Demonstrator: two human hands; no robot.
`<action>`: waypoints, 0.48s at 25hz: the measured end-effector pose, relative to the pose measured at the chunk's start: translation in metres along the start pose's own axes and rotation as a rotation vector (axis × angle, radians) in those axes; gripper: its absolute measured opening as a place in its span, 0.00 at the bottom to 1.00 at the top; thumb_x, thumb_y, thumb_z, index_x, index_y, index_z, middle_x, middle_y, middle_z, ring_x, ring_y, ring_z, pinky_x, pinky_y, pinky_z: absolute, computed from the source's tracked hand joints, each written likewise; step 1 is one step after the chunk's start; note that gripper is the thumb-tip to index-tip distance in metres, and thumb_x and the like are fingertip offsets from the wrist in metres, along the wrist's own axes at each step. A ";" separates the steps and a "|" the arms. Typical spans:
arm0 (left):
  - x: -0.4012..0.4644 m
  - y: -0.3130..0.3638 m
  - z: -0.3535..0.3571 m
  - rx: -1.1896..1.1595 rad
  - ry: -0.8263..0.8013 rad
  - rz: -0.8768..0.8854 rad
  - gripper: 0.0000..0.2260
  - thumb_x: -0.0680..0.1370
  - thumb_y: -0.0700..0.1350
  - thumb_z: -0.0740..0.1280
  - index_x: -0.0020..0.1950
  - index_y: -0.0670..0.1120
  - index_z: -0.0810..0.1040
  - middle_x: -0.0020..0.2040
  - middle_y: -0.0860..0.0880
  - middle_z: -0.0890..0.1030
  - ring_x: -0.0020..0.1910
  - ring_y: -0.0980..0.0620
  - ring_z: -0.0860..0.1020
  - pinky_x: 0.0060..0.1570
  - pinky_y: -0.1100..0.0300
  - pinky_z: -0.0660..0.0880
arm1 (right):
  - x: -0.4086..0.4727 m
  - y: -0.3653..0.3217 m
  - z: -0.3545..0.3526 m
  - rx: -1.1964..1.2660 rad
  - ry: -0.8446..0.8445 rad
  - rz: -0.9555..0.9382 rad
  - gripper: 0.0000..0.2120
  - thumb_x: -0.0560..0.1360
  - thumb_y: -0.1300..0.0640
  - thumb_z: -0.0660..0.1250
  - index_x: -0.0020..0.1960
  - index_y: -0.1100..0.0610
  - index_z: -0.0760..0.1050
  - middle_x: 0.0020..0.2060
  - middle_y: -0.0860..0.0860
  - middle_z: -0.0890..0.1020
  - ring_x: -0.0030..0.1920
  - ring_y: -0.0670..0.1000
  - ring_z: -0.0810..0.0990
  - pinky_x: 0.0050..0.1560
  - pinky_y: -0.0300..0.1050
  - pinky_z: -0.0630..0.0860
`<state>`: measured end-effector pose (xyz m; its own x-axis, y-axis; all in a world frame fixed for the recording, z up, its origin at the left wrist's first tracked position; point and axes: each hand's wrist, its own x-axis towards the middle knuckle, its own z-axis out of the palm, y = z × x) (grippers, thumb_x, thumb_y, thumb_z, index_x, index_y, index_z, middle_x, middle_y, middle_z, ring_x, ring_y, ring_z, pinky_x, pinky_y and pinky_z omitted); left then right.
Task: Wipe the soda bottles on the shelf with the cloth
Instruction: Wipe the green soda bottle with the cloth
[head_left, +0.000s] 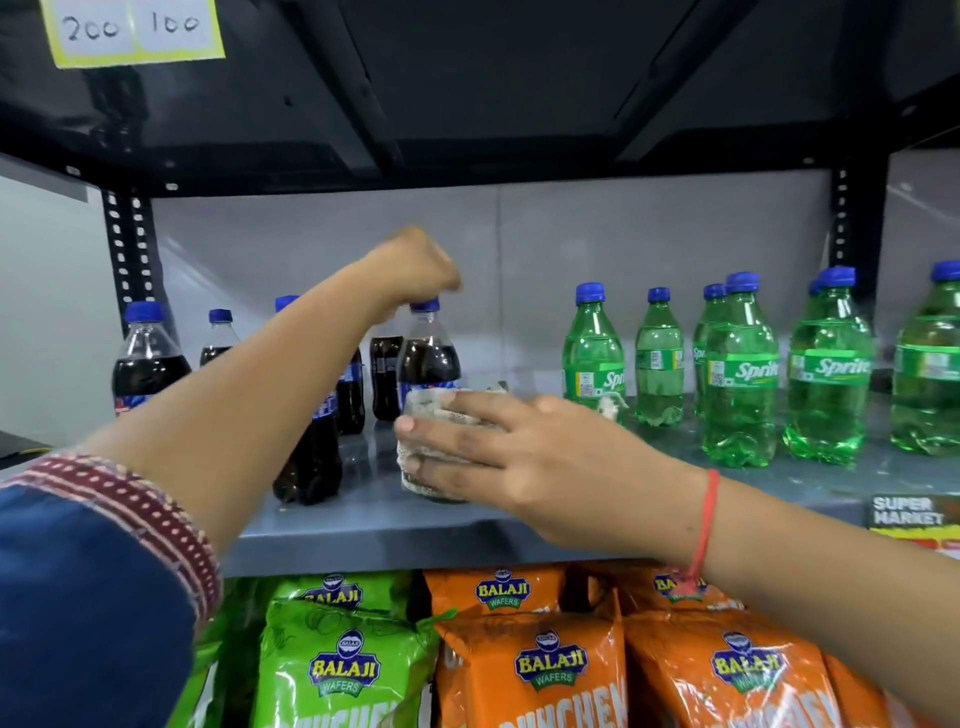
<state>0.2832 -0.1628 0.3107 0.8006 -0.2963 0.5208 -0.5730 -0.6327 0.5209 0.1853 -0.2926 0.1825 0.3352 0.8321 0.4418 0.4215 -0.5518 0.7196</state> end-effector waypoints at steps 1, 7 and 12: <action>-0.002 0.015 0.000 0.064 0.143 0.104 0.14 0.73 0.43 0.63 0.27 0.46 0.67 0.31 0.47 0.71 0.36 0.48 0.68 0.34 0.61 0.68 | -0.008 0.005 -0.008 -0.020 0.012 0.011 0.25 0.70 0.67 0.62 0.65 0.54 0.70 0.69 0.53 0.70 0.65 0.59 0.71 0.39 0.50 0.80; -0.001 0.077 0.059 -0.331 0.047 0.275 0.15 0.74 0.51 0.63 0.30 0.46 0.68 0.27 0.52 0.70 0.27 0.54 0.66 0.27 0.64 0.62 | -0.061 0.040 -0.023 -0.125 -0.063 0.101 0.24 0.72 0.68 0.60 0.67 0.58 0.69 0.69 0.58 0.68 0.67 0.62 0.68 0.51 0.59 0.78; 0.024 0.070 0.099 -0.616 -0.163 0.058 0.09 0.75 0.48 0.63 0.38 0.45 0.77 0.40 0.47 0.80 0.40 0.52 0.76 0.44 0.62 0.72 | -0.087 0.059 0.000 -0.164 -0.082 0.091 0.20 0.75 0.61 0.60 0.66 0.59 0.69 0.67 0.58 0.72 0.65 0.61 0.71 0.53 0.56 0.78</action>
<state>0.2798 -0.2847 0.2930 0.7539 -0.4532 0.4756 -0.5728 -0.0992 0.8137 0.1805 -0.3974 0.1867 0.4356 0.7684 0.4688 0.2458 -0.6026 0.7593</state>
